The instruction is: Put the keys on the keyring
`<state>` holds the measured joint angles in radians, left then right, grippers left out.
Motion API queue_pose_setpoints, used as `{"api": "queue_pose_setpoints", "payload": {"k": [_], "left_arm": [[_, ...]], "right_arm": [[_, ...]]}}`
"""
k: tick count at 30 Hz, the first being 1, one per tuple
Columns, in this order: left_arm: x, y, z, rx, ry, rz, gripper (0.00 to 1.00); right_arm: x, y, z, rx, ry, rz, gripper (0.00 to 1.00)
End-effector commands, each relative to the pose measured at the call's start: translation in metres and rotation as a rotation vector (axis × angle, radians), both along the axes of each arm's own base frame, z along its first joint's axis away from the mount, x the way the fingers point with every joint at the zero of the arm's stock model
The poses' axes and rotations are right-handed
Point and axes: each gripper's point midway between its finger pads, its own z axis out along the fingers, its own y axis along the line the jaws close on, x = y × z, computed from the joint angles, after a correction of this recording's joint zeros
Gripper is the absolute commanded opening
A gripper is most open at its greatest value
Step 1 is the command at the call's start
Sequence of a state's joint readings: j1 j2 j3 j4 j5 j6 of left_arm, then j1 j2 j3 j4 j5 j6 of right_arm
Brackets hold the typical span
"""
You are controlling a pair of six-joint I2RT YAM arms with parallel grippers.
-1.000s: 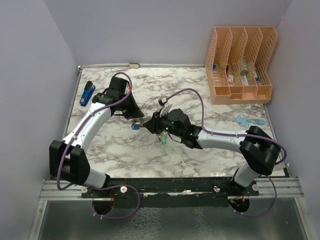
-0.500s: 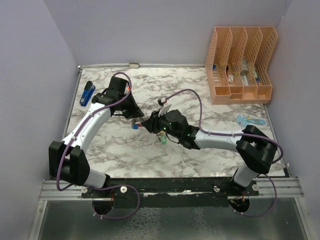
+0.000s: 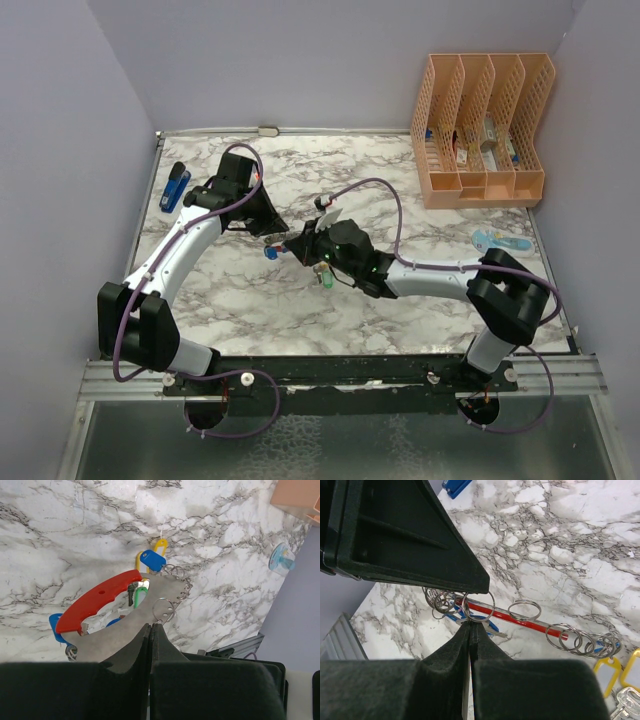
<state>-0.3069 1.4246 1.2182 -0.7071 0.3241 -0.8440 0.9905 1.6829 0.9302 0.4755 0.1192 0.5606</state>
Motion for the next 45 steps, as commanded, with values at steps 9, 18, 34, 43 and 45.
{"api": "queue_pose_setpoints", "payload": {"k": [9, 18, 34, 43, 45], "left_arm": [[-0.014, -0.012, 0.011, -0.089, 0.006, -0.049, 0.00], [-0.023, -0.017, 0.012, -0.128, 0.022, -0.093, 0.00], [-0.036, -0.035, 0.021, -0.245, -0.012, -0.221, 0.00], [-0.045, -0.049, 0.024, -0.335, -0.021, -0.292, 0.00], [-0.047, -0.051, 0.025, -0.346, -0.025, -0.304, 0.00]], "right_arm": [[0.005, -0.016, 0.018, -0.020, -0.079, -0.060, 0.02], [-0.002, -0.028, 0.021, -0.091, -0.096, -0.033, 0.02], [-0.016, -0.056, 0.020, -0.193, -0.073, 0.019, 0.02], [-0.023, -0.057, 0.023, -0.222, -0.057, 0.099, 0.02], [-0.024, -0.057, 0.024, -0.224, -0.054, 0.109, 0.02]]}}
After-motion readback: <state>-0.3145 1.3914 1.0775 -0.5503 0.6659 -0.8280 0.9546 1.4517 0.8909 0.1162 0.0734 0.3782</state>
